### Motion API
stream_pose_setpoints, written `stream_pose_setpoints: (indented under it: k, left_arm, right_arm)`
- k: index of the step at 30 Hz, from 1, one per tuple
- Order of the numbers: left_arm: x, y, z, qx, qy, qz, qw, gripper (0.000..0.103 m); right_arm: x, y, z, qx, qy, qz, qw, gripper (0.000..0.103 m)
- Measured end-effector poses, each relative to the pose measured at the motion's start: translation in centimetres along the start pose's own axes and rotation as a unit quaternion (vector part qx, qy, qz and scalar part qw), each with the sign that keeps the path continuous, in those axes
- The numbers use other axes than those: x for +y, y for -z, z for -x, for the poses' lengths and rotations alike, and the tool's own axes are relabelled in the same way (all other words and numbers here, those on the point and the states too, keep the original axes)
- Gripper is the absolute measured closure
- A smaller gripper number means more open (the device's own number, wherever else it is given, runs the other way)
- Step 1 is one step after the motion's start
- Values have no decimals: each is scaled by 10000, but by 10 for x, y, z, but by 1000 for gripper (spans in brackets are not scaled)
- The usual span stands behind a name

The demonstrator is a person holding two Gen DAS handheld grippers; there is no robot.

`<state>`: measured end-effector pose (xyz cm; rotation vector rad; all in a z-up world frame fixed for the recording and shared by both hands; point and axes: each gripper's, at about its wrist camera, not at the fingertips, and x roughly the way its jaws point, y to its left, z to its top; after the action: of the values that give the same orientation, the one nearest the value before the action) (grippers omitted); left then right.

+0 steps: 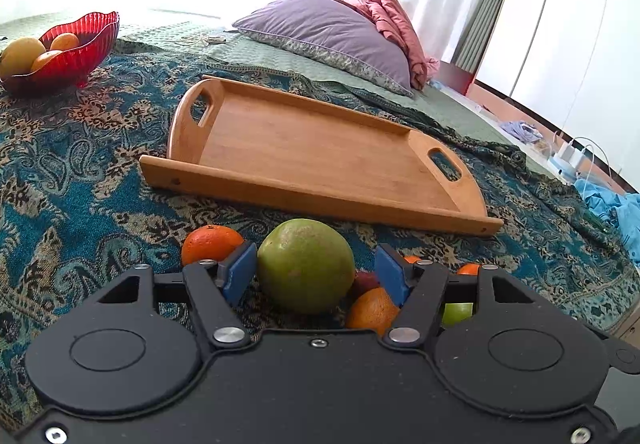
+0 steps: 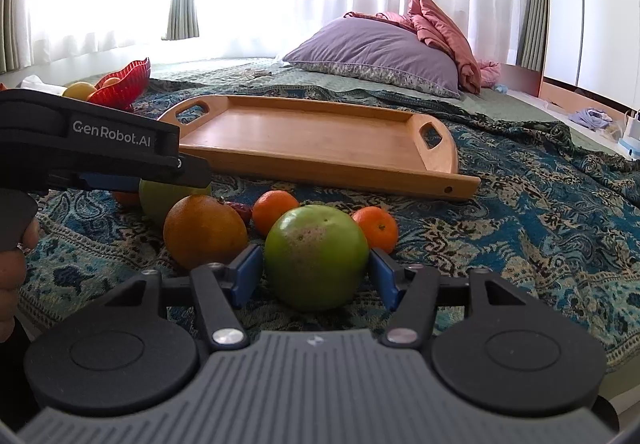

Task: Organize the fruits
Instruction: 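Grasp a large green fruit with the left tool while the right tool grasps another green fruit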

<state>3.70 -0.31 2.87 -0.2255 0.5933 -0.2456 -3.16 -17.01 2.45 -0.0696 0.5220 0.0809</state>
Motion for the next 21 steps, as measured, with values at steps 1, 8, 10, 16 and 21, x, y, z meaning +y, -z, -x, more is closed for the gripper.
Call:
stream_pose_setpoints:
  k: [1,8,10,16,21]
  left_arm:
    - [0,-1,-1,-4,-5,-12,10000,41]
    - [-4,-5,-11,-73,-150,-226,9996,49]
    - [-3,-6,-14,-124,-211,-296,9993,51]
    - [-1,-9,-22,-127,-108,-367,9992,50]
    - [-5,-10,-32,-97,-173,-567,9982,48]
  right_arm:
    - [0,0,0,-15,24,-25,10000,35]
    - [-1,0,-1,-54,73,-85,9999,39]
    - [-1,0,-1,-54,73,-89,9999,39]
    - [1,-1,-5,-30,94,-32,9999,39]
    - [2,-2,-10,21,122,-26,9999,39]
